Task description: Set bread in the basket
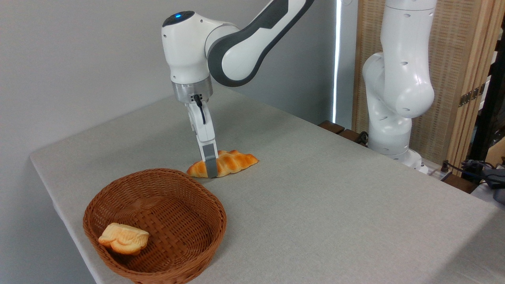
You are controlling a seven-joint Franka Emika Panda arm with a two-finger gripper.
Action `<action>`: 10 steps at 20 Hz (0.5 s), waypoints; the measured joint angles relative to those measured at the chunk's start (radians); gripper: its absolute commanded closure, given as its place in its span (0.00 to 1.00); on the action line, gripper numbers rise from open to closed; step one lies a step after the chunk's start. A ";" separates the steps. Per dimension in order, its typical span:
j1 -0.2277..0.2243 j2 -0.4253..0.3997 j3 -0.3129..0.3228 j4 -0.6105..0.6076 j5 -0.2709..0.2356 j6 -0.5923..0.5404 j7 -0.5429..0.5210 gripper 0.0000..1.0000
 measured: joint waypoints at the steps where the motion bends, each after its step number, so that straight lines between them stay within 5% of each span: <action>1: 0.000 0.000 0.000 0.000 0.000 0.000 0.000 0.75; 10: 0.000 0.005 0.000 0.000 0.000 0.000 0.000 0.73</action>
